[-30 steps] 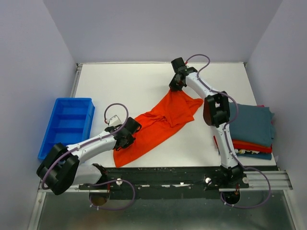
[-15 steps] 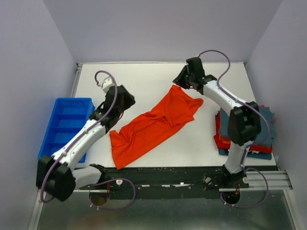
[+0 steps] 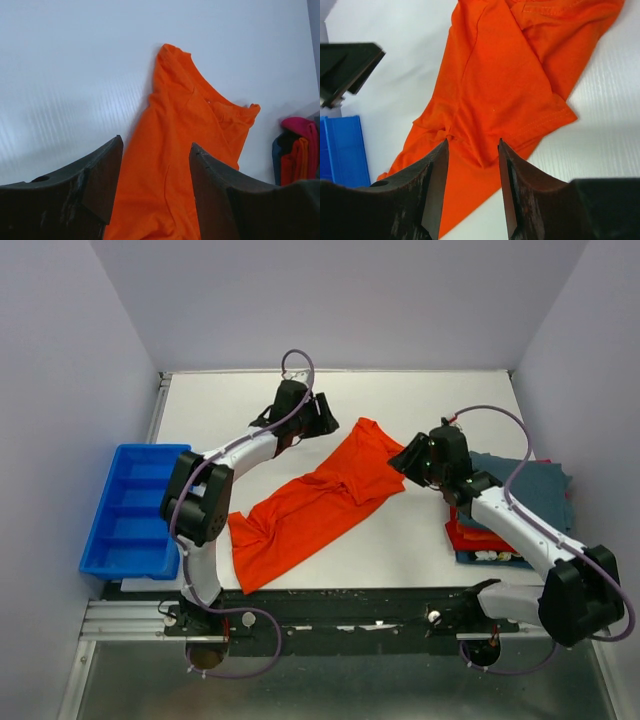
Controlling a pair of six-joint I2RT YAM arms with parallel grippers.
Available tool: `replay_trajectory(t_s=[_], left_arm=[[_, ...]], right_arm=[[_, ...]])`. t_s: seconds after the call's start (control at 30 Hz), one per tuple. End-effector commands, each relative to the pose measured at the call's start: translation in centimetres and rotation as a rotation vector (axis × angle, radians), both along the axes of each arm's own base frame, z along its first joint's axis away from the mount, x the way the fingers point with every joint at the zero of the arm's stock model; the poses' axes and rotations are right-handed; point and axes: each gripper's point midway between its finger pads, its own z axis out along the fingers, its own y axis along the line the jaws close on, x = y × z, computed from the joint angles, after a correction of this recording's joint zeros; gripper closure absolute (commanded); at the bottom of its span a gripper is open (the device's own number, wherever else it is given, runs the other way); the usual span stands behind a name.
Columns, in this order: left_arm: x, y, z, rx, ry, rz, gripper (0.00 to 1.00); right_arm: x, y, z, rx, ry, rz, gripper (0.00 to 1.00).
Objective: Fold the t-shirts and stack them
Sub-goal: Rotate the tshirt 90 degrees
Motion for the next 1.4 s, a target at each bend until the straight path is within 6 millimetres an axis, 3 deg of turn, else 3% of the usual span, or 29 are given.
replay_trajectory(t_s=[0.0,0.13,0.37,0.53,0.8,0.9,0.97,1.1,1.23,1.33,1.37], left_arm=[[0.9,-2.5,-1.7,-0.011,0.065,-0.127,0.38],[1.1,-4.2,-3.9,-0.03,0.143,-0.199,0.49],[0.9,-4.1,-7.1,0.007,0.239,-0.195,0.44],[0.2,-4.8,-8.4,0.011,0.277,-0.239,0.43],[0.3,-5.8,-10.6,0.031,0.329,-0.253,0.64],[1.0,-6.5,-10.8,0.011,0.329,-0.263,0.78],[1.5,-6.6,-11.1,0.016,0.341,-0.257,0.99],[3.4,-6.3,-11.0,-0.03,0.324,-0.213,1.0],[6.6,-4.0,-10.2,-0.074,0.285,-0.108,1.0],[8.9,-1.7,-10.0,-0.091,0.256,-0.006,1.0],[9.5,-0.8,-9.9,-0.1,0.248,0.03,1.0]], right_arm=[[-1.3,-1.3,0.7,-0.03,-0.065,-0.005,0.48],[-2.2,-2.1,0.2,-0.048,-0.062,-0.019,0.48],[-2.6,-1.7,-0.3,-0.028,-0.041,-0.004,0.48],[-2.6,-1.4,-0.7,-0.02,-0.023,0.008,0.48],[-3.1,-1.3,-0.9,-0.005,-0.016,0.01,0.48],[-3.3,-1.5,-1.0,-0.01,-0.018,0.006,0.48],[-3.3,-1.6,-1.0,-0.013,-0.018,0.003,0.48],[-3.7,-1.4,-2.0,-0.013,0.017,0.016,0.48],[-4.7,-0.1,-4.2,0.029,0.091,0.079,0.46],[-5.1,1.5,-5.6,0.051,0.15,0.134,0.24],[-5.2,2.1,-6.3,0.047,0.185,0.151,0.24]])
